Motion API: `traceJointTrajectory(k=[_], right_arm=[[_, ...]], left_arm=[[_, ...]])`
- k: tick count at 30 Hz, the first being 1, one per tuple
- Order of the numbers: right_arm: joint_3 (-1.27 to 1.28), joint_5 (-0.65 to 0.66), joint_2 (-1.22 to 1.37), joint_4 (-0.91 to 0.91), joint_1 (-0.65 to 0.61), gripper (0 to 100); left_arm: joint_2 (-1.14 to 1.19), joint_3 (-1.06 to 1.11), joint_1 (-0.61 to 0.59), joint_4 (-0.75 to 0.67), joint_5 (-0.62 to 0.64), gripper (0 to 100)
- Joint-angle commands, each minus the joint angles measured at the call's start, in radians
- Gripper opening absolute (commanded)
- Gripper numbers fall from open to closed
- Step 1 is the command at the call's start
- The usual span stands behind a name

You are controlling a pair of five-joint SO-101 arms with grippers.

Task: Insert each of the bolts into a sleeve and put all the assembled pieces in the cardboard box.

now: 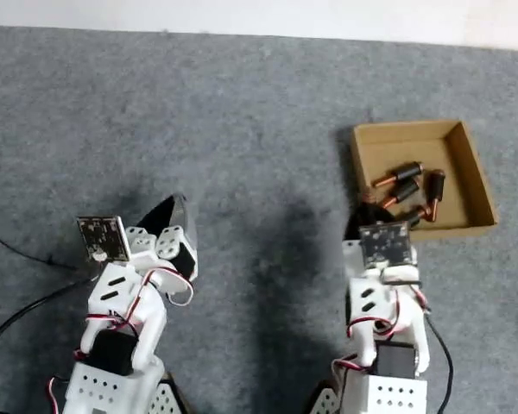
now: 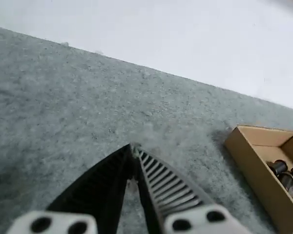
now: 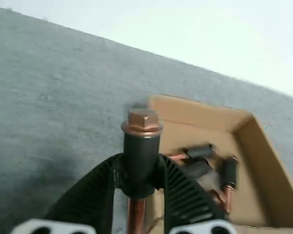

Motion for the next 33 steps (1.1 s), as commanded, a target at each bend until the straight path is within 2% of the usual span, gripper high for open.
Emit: traceJointTrajectory(k=[1, 3, 7, 9, 14, 20, 26, 29, 33], right_arm=[[0.097, 0.040, -0.015, -0.002, 0.028, 0.4], [0.053, 0.115, 0.019, -0.004, 0.025, 0.4], [-0.116, 0.127, 0.220, -0.012, 0.042, 0.4], [-0.243, 0.124, 0.403, -0.044, 0.051, 0.4], [-0.673, -0.006, 0.977, -0.056, 0.124, 0.4], [-1.191, -0.176, 1.495, 0.153, 0.211, 0.4], [-1.501, -0.235, 1.794, 0.374, 0.214, 0.8], [-1.580, -0.245, 1.871, 0.430, 0.225, 7.3], [-1.639, -0.239, 1.911, 0.507, 0.226, 22.1]], left_arm=[[-0.010, 0.015, -0.007, 0.002, -0.014, 1], [-0.010, 0.015, -0.007, 0.002, -0.012, 1], [-0.012, 0.015, -0.005, 0.002, -0.012, 1], [-0.012, 0.015, -0.005, 0.002, -0.012, 1], [-0.012, 0.016, -0.010, 0.002, -0.014, 1], [-0.010, 0.019, -0.013, 0.002, -0.017, 1], [-0.010, 0.019, -0.012, 0.002, -0.017, 1], [-0.010, 0.019, -0.013, 0.002, -0.017, 1], [-0.010, 0.019, -0.013, 0.002, -0.017, 1]])
